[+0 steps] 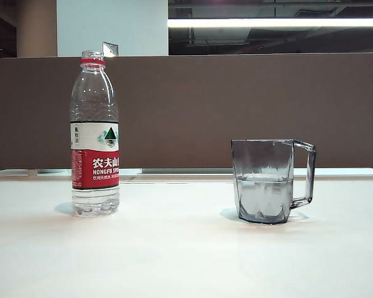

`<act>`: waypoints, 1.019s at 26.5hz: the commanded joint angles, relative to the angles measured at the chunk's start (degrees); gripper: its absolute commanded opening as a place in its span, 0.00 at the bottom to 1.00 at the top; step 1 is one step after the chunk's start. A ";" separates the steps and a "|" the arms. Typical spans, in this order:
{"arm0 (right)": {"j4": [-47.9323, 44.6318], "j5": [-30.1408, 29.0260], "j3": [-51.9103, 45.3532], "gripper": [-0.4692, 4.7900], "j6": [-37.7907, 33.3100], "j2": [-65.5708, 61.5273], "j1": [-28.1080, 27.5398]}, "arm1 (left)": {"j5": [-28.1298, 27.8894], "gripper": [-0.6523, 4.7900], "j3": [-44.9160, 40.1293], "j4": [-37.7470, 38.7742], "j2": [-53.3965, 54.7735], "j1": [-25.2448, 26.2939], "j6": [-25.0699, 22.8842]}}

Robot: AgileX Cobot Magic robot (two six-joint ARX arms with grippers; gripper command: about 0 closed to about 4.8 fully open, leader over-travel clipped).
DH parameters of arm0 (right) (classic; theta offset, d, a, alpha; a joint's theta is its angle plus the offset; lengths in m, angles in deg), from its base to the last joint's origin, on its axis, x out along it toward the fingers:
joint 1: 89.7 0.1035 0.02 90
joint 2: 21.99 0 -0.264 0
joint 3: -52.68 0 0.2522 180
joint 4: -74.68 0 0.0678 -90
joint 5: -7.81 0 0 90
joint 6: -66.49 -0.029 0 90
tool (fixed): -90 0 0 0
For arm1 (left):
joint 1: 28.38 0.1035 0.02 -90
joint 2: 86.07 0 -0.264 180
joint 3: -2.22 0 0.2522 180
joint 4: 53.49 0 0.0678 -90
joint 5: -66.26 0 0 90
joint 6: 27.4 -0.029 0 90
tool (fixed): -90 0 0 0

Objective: Pick up the mineral water bottle with the left hand on the table and pour water into the mug until it's half full.

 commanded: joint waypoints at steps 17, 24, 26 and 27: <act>-0.35 -2.23 -0.20 0.09 0.13 0.11 -0.11 | 0.17 0.11 0.22 -0.72 0.07 0.00 0.37; 0.33 -2.21 -0.20 0.09 0.15 0.11 -0.11 | 0.17 0.11 0.22 -0.72 0.07 -0.02 0.37; 0.33 -2.23 -0.20 0.09 0.15 0.11 -0.11 | 0.17 0.11 0.22 -0.72 0.07 -0.02 0.39; 0.35 -2.21 -0.20 0.09 0.15 0.11 -0.11 | 0.17 0.11 0.22 -0.74 0.07 -0.02 0.37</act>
